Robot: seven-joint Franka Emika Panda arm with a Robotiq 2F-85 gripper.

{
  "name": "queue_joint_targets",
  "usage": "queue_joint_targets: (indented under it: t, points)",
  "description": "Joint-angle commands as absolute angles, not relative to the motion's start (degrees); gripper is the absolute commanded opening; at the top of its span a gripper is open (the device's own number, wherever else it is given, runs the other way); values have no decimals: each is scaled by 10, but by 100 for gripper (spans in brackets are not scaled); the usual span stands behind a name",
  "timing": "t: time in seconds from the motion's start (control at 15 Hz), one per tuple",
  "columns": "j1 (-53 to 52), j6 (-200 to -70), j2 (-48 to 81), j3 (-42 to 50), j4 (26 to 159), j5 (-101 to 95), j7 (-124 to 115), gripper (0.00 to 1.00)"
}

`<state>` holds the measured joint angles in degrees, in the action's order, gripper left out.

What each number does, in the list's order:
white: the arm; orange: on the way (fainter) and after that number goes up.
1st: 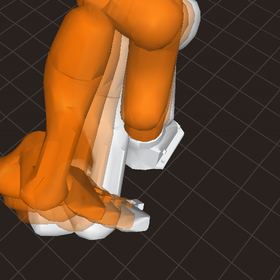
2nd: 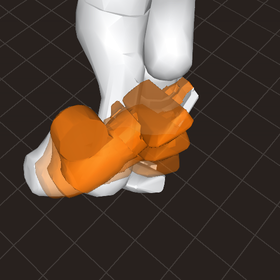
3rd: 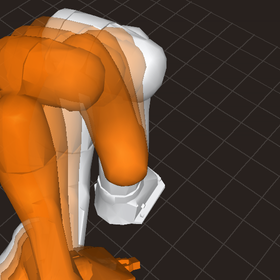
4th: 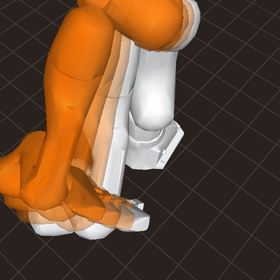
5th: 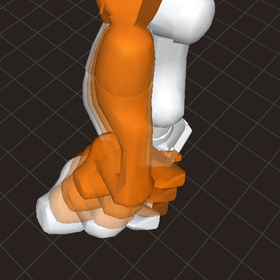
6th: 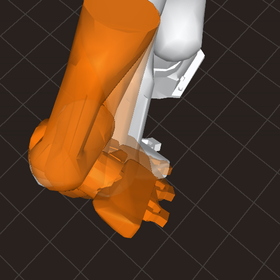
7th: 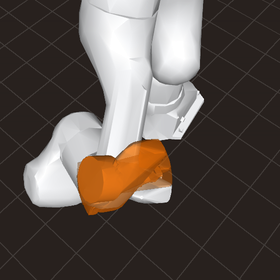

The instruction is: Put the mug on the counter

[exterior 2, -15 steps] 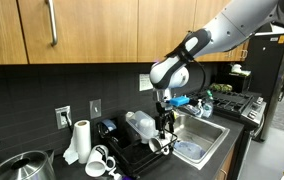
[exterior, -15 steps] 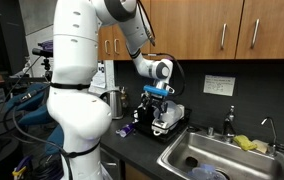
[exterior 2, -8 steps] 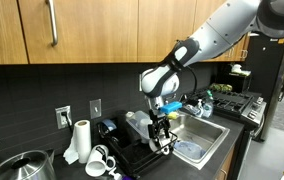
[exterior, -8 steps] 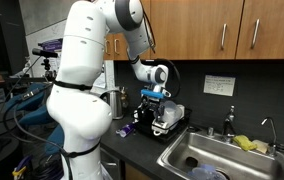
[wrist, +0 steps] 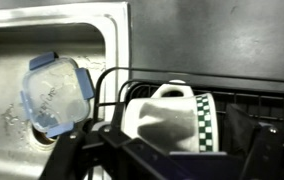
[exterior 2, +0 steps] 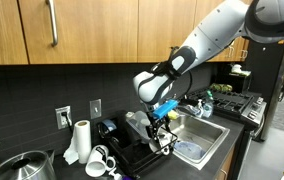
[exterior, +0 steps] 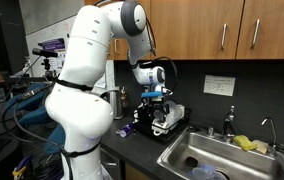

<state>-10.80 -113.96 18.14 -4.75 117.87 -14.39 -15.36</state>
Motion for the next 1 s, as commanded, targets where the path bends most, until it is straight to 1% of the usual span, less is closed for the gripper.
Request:
queue_joint_targets:
  t: [0.0,0.27,0.67,0.93]
  points:
    - [-134,-1104,190,-27,1150,-212,-256,100]
    - [-140,-1068,196,-31,1134,-226,-299,100]
    - [-134,-1030,217,-67,1127,-145,-196,100]
    - [-136,-1015,232,-66,1119,-129,-190,100]
